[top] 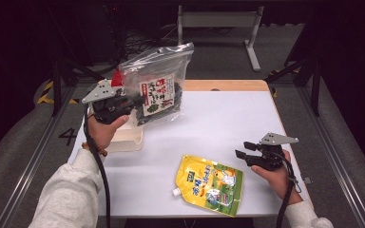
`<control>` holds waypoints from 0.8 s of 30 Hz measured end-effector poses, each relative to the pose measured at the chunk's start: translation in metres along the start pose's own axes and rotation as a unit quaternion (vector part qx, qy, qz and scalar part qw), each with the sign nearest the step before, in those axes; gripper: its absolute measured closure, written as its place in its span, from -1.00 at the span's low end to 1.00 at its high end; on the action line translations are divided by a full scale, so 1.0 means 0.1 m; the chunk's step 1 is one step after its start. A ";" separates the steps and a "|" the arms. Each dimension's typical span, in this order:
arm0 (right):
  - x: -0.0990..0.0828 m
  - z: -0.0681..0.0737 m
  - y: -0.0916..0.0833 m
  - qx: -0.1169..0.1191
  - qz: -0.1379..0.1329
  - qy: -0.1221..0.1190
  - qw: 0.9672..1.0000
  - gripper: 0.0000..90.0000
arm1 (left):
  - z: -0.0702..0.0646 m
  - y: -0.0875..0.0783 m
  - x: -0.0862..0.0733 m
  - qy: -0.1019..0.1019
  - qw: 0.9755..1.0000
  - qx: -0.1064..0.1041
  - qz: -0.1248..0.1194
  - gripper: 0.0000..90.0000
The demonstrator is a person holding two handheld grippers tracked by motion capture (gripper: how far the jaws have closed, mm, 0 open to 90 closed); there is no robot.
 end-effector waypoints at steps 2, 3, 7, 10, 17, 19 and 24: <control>-0.01 0.00 0.00 0.001 0.002 0.000 1.000 0.03 | 0.06 -0.05 0.00 -0.002 1.000 0.009 -0.001 0.78; -0.02 0.00 -0.01 0.001 0.003 -0.001 1.000 0.03 | 0.09 -0.07 0.00 0.001 1.000 0.012 -0.002 0.78; -0.02 0.01 0.00 0.001 0.003 -0.003 1.000 0.03 | 0.22 -0.16 -0.03 -0.005 1.000 0.029 -0.005 0.78; -0.02 0.05 0.02 0.004 0.006 -0.008 1.000 0.02 | 0.37 -0.26 -0.07 -0.003 0.999 0.051 -0.005 0.78; -0.07 0.09 0.05 0.005 0.018 -0.014 1.000 -0.01 | 0.62 -0.42 -0.20 0.008 0.997 0.083 0.007 0.78; -0.10 0.09 0.05 0.004 0.021 -0.014 1.000 -0.02 | 0.68 -0.45 -0.24 0.011 0.996 0.091 0.008 0.78; -0.16 0.11 0.04 0.000 0.030 -0.014 0.999 -0.02 | 0.79 -0.49 -0.36 0.014 0.994 0.103 0.017 0.77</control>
Point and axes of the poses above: each handheld gripper's, and its own axes: y roughly forward along the jaws, x roughly out of its top, z roughly to its left, the point moved 8 cm from there along y, roughly forward along the jaws, and after that the axes turned 8 degrees about x, right-handed, at the moved point
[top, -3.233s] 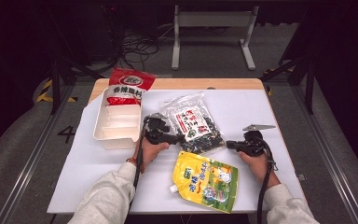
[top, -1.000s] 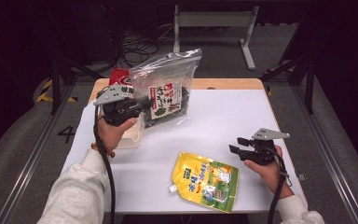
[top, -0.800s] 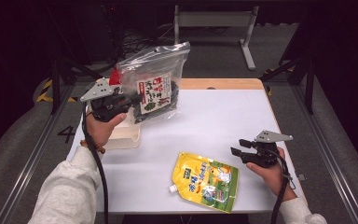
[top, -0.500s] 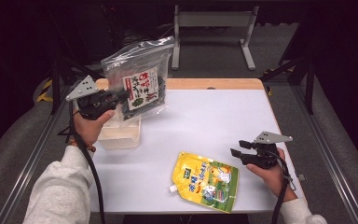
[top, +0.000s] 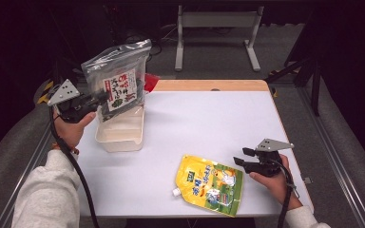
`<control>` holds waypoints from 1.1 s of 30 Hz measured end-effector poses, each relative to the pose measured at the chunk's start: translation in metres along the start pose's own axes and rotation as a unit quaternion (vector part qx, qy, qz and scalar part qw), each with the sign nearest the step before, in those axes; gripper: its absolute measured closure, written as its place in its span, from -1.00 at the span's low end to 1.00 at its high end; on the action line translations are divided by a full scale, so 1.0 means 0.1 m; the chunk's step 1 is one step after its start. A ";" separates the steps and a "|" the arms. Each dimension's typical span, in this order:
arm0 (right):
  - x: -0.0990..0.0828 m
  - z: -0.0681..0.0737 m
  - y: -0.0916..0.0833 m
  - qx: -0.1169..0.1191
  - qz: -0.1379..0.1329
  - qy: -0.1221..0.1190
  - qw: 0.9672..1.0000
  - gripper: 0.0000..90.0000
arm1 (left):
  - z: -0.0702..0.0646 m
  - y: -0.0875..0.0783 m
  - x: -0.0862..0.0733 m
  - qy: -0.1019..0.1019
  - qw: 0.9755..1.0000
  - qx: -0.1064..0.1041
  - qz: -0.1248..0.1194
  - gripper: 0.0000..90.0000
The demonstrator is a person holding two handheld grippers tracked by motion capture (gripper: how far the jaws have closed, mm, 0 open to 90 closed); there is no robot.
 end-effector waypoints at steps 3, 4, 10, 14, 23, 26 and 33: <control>-0.01 0.02 0.01 0.003 0.005 -0.006 1.000 -0.02 | 0.01 0.04 -0.10 0.013 1.000 0.002 0.017 0.77; -0.01 0.03 0.02 0.002 0.005 -0.009 1.000 -0.02 | 0.02 0.05 -0.14 0.005 1.000 -0.001 0.013 0.77; -0.02 0.03 0.05 0.007 0.010 -0.009 1.000 -0.04 | 0.06 0.09 -0.23 -0.012 1.000 -0.003 -0.001 0.77; -0.03 0.05 0.09 0.011 0.016 -0.012 1.000 -0.05 | 0.09 0.09 -0.29 -0.029 1.000 -0.009 -0.010 0.77; -0.02 0.08 0.14 0.017 0.022 -0.017 0.999 -0.09 | -0.03 0.15 -0.43 0.013 0.999 -0.005 0.048 0.78; -0.01 0.08 0.15 0.016 0.022 -0.020 0.999 -0.10 | 0.00 0.16 -0.51 -0.018 0.999 -0.003 0.034 0.77; -0.02 0.09 0.16 0.018 0.027 -0.023 0.999 -0.10 | 0.02 0.13 -0.60 -0.027 0.999 0.000 0.031 0.77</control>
Point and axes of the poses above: each handheld gripper's, and its own axes: y roughly forward along the jaws, x roughly out of its top, z roughly to its left, the point moved 8 cm from there along y, roughly forward along the jaws, and after that the axes turned 8 degrees about x, right-handed, at the moved point
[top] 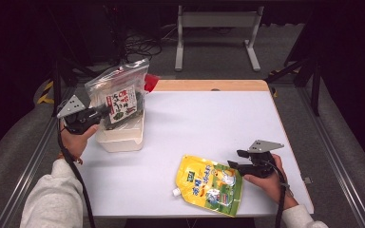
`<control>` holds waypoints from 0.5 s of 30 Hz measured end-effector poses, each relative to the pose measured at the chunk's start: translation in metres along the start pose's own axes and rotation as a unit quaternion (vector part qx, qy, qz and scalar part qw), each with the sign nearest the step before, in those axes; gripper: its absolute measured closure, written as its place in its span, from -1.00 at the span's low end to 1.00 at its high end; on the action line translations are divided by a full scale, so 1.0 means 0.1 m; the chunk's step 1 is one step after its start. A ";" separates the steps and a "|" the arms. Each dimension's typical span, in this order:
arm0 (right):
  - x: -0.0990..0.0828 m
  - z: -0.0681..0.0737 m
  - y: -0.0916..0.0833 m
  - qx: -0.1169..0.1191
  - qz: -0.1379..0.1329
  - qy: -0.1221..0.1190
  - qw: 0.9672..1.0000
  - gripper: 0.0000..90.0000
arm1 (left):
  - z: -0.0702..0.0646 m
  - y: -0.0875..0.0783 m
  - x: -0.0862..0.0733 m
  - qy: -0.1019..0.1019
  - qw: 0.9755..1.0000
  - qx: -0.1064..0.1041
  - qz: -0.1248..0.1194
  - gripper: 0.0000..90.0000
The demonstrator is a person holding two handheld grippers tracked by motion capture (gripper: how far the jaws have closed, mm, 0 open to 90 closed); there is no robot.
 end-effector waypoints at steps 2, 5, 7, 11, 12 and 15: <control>0.00 0.01 0.00 0.000 0.001 -0.001 1.000 -0.10 | 0.01 0.00 -0.02 -0.005 1.000 0.000 -0.003 0.77; 0.01 0.02 0.01 0.002 0.002 -0.004 1.000 -0.10 | 0.02 -0.01 -0.05 -0.014 1.000 0.000 -0.004 0.77; 0.01 0.02 0.01 0.000 0.003 -0.005 1.000 -0.10 | 0.01 -0.02 -0.06 -0.009 1.000 0.001 -0.004 0.77; 0.01 0.02 0.01 0.000 0.005 -0.006 1.000 -0.09 | 0.00 -0.02 -0.08 -0.008 1.000 0.003 -0.005 0.77; 0.00 0.03 0.02 0.001 0.006 -0.007 1.000 -0.09 | 0.00 -0.02 -0.09 -0.013 1.000 0.000 -0.010 0.77; 0.00 0.04 0.01 0.002 0.009 -0.010 1.000 -0.09 | 0.01 -0.02 -0.10 -0.017 1.000 0.002 -0.010 0.76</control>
Point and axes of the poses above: each handheld gripper's, and its own axes: y roughly forward along the jaws, x roughly out of its top, z roughly to its left, the point moved 8 cm from there along y, roughly forward along the jaws, and after that the axes turned 8 degrees about x, right-handed, at the moved point
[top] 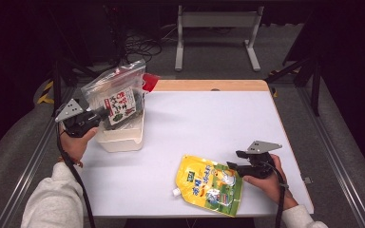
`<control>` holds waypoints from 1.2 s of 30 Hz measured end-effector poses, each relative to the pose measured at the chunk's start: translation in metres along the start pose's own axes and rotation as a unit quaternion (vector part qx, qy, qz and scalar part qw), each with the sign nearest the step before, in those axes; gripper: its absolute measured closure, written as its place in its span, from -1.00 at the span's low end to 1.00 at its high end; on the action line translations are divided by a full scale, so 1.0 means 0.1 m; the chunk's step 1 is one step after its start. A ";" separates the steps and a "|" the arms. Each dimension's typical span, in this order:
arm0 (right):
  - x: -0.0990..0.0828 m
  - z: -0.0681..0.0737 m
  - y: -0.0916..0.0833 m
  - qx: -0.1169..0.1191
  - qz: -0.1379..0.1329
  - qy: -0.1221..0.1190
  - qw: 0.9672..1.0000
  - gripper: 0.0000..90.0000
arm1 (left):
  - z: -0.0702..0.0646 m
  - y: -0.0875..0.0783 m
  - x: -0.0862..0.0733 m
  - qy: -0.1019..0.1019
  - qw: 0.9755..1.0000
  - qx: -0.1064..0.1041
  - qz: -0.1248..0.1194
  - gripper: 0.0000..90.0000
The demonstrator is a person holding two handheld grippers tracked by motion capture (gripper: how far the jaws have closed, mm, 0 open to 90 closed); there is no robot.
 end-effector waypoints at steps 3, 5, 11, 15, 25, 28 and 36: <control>0.00 -0.01 0.00 -0.001 -0.001 0.001 1.000 -0.09 | -0.01 0.00 0.01 -0.001 1.000 0.011 0.002 0.73; 0.00 -0.02 0.01 0.001 0.000 0.002 1.000 -0.09 | -0.02 -0.01 0.02 -0.002 1.000 0.012 0.002 0.66; -0.01 -0.02 -0.01 -0.001 0.002 0.001 1.000 -0.06 | -0.05 -0.09 0.07 -0.004 1.000 0.025 -0.003 0.53; 0.00 -0.02 -0.04 -0.002 -0.002 -0.001 1.000 0.00 | -0.05 -0.15 0.09 -0.010 0.999 0.032 -0.009 0.45; 0.02 0.00 -0.08 0.003 -0.008 -0.005 1.000 0.16 | -0.12 -0.44 -0.01 -0.015 0.998 0.063 -0.002 0.38; 0.04 0.01 -0.10 0.005 -0.009 -0.011 1.000 0.22 | -0.17 -0.56 -0.07 -0.018 0.997 0.068 -0.002 0.37; 0.04 0.11 -0.10 0.017 -0.005 -0.022 1.000 0.40 | -0.68 -0.79 -0.31 -0.001 0.999 0.027 0.021 0.27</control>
Point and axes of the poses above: each handheld gripper's, and its own axes: y roughly forward along the jaws, x roughly out of its top, z roughly to its left, the point moved 8 cm from there along y, roughly forward along the jaws, and after that the axes turned 8 degrees about x, right-handed, at the moved point
